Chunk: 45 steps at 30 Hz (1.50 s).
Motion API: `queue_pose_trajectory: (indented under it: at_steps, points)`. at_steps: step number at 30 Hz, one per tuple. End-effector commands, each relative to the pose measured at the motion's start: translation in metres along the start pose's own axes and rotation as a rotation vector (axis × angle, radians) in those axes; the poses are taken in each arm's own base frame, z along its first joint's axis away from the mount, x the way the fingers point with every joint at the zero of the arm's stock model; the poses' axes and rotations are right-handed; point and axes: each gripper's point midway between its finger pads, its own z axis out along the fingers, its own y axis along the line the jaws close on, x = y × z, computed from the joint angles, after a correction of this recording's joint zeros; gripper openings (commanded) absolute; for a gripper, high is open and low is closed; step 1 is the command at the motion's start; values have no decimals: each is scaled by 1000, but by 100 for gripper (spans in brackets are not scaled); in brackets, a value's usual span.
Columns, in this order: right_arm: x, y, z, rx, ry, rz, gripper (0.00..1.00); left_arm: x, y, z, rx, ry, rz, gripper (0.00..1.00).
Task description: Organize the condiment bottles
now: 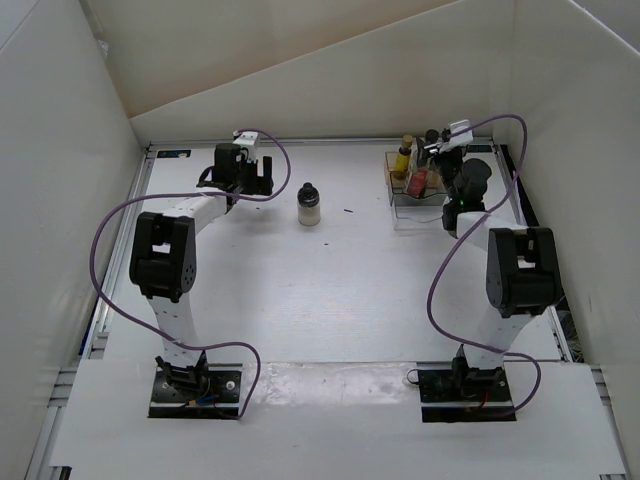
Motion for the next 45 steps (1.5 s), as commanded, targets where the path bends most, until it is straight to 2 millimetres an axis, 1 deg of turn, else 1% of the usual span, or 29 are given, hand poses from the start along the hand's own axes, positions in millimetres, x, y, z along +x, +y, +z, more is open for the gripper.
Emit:
queue_pose_trajectory:
  at_steps: [1,3,4,5,8,9,11,12,13,14,15,16,17,18,19,23,26,27,29,30,32,33,34,36,37,40,42,43,45]
  points:
    - [-67,-14,-6,98,-154,-114,73,-21,-3,-13,12,-49,1,100]
    - [-72,-11,-9,98,-152,-139,73,-20,-3,-15,12,-51,1,100]
    - [-88,-9,-12,97,-179,-144,73,-25,-3,-20,11,-66,0,100]
    - [-90,-6,-14,92,-179,-150,73,-22,-4,-21,13,-62,-1,100]
    - [-115,9,-25,61,-223,-160,73,-31,-4,-34,10,-92,-3,100]
    - [-138,23,-31,33,-264,-155,73,-31,-5,-35,12,-98,-7,100]
    - [-129,45,-41,-39,-236,-136,73,-32,-6,-42,13,-110,-9,100]
    - [-150,67,-49,-86,-277,-118,73,-34,-6,-44,12,-117,-11,100]
    - [-135,86,-57,-146,-241,-92,73,-30,-6,-45,13,-112,-15,100]
    - [-132,107,-63,-193,-230,-76,73,-38,-8,-51,17,-139,-17,100]
    - [-132,118,-71,-220,-226,-62,73,-29,-8,-51,15,-124,-21,100]
    - [-130,140,-77,-269,-217,-45,73,-33,-8,-55,15,-138,-21,100]
    - [-112,167,-88,-329,-161,-18,73,-34,-8,-57,17,-142,-25,100]
    - [-103,179,-92,-355,-140,0,73,-30,-8,-58,16,-136,-25,100]
    - [-104,202,-99,-410,-140,21,73,-31,-8,-59,14,-139,-26,100]
    - [-69,250,-114,-542,-60,149,73,-33,-9,-68,16,-155,-23,100]
    - [-59,273,-114,-596,-47,176,73,-28,-6,-69,10,-148,-28,100]
    - [-43,282,-109,-616,-10,185,72,-29,-5,-71,9,-154,-26,100]
    - [-47,291,-101,-652,-22,209,72,-27,-5,-72,9,-152,-27,100]
    - [-40,300,-92,-667,-13,221,72,-27,-1,-73,-2,-155,-31,100]
    - [-29,310,-88,-694,9,225,72,-25,2,-73,-5,-152,-33,100]
    - [-38,312,-78,-701,-15,235,72,-24,6,-73,-12,-151,-37,100]
    - [-22,319,-76,-712,20,238,72,-25,7,-73,-14,-154,-40,100]
    - [-26,322,-66,-715,10,249,72,-23,12,-72,-19,-151,-49,100]
    - [-17,325,-59,-720,25,252,72,-24,13,-71,-19,-151,-49,100]
    - [-27,328,-40,-724,-2,259,72,-24,17,-69,-20,-150,-58,100]
    - [-11,331,-36,-728,32,260,72,-22,20,-66,-20,-144,-63,100]
    - [-18,330,-29,-724,20,283,72,-23,23,-66,-26,-146,-68,100]
    - [-7,333,-26,-729,47,285,72,-23,24,-64,-24,-148,-76,100]
